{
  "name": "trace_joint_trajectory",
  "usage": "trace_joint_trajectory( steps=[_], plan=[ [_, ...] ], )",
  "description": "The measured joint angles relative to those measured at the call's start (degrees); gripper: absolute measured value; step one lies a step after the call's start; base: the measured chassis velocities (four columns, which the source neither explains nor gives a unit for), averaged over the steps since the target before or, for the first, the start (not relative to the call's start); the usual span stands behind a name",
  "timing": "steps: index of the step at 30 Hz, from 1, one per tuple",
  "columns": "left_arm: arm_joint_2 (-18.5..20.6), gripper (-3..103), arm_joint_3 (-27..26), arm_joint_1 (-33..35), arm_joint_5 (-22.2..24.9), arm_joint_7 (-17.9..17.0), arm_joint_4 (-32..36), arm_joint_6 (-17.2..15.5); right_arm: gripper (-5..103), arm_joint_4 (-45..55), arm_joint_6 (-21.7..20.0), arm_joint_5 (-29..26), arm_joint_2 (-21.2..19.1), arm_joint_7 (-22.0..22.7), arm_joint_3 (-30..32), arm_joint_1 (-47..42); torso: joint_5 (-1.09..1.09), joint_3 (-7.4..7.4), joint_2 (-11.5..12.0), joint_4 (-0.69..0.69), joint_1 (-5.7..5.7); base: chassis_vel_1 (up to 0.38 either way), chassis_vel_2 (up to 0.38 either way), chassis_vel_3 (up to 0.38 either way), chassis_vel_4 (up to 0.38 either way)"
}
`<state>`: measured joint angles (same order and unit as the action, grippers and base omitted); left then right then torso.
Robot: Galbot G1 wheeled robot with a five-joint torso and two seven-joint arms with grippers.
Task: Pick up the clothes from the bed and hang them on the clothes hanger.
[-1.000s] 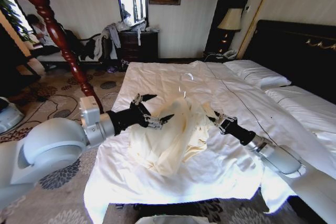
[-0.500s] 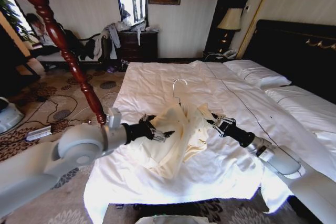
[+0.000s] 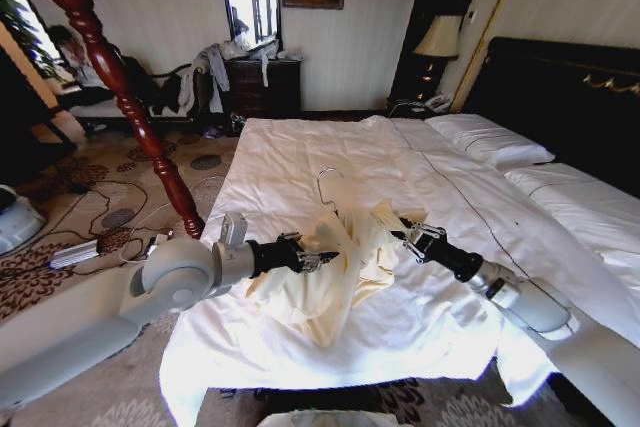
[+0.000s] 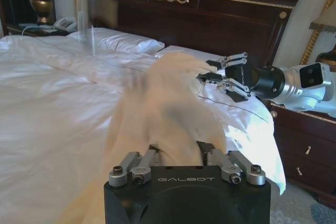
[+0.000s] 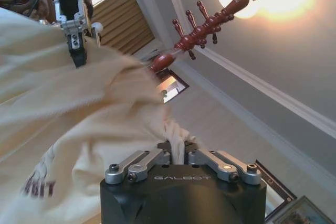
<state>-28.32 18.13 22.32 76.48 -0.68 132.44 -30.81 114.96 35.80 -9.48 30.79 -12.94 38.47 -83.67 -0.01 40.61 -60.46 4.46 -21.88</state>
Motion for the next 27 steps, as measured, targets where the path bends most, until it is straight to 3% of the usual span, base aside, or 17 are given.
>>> trace_joint_trajectory(
  steps=[2,4,5,7,10,25,27],
  plan=[
    [0.17,27,0.10,0.00,-0.72,0.89,-0.12,0.29,5,0.01,-0.03,-0.55,-0.02,-0.41,0.05,0.03,0.00,0.00,0.00,0.00,0.00,0.000,0.000,0.000,0.000],
    [0.23,27,0.13,0.00,-0.82,1.20,-0.13,0.42,2,0.01,-0.02,-0.67,-0.01,-0.58,0.12,0.08,0.00,0.00,0.00,0.00,0.00,0.000,0.000,0.000,0.000],
    [0.29,16,0.11,0.00,-1.01,1.64,-0.13,0.92,1,0.01,-0.04,-0.90,0.06,-0.66,0.22,0.12,0.00,0.00,0.00,0.00,0.00,0.000,0.000,0.000,0.000],
    [0.32,16,0.10,0.01,-1.19,1.93,-0.13,1.12,1,0.02,-0.07,-1.06,0.12,-0.68,0.24,0.13,0.01,0.00,0.00,0.00,0.00,0.000,0.000,0.000,0.000],
    [0.54,2,0.03,0.19,-2.10,2.37,-0.13,1.61,1,0.19,-0.47,-2.36,0.31,-0.64,0.30,0.18,0.00,0.00,0.00,0.00,0.00,0.000,0.000,0.000,0.000],
    [0.68,0,-0.21,1.09,-3.48,2.28,-0.94,2.49,-1,0.22,-1.29,-3.83,0.87,0.46,0.26,-0.29,0.00,0.00,0.00,0.00,0.00,0.000,0.000,0.000,0.000],
    [0.52,0,-0.93,1.31,-3.32,2.29,-1.31,2.94,9,0.51,-1.52,-6.10,0.72,0.33,0.19,-0.73,0.01,0.00,0.00,0.00,0.00,0.000,0.000,0.000,0.000]
  ],
)
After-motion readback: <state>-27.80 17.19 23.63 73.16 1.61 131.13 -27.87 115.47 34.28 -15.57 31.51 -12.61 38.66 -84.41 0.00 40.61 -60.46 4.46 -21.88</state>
